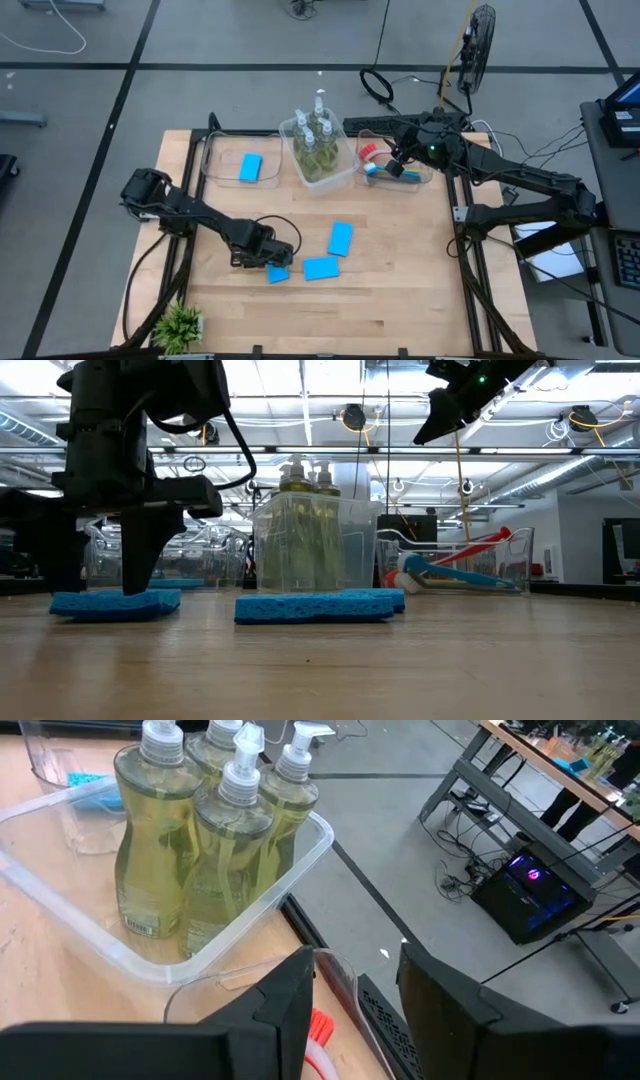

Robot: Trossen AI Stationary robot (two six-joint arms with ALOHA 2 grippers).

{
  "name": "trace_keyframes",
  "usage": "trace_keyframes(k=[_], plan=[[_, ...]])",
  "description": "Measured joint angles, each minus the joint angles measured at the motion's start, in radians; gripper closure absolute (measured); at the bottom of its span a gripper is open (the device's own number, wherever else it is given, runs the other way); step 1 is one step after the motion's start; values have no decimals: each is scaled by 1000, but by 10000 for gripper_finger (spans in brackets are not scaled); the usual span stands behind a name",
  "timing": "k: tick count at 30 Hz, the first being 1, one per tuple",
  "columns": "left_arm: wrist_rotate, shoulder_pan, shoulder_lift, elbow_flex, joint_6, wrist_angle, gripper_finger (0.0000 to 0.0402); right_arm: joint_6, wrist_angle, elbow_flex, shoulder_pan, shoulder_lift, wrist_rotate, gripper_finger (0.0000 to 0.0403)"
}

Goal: Pick & Place Kitchen Sink Supplies
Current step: Put the sponge into the left transparent bin

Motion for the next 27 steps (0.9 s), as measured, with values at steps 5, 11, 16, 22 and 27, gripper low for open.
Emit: trace_keyframes(k=[5,11,16,22,27], plan=[[-1,0,-5,-40,-42,59,259,0,-3,0,0,0,0,266],[-17,-1,-5,-45,-41,55,386,0,-4,0,0,0,-92,266],[-22,-2,-32,-52,-22,42,391,0,-4,0,0,0,-156,266],[-222,-20,-192,-61,-25,-47,397,-22,-4,0,0,0,-153,266],[-427,-19,-376,-56,19,-97,398,-43,-4,0,0,0,-153,266]])
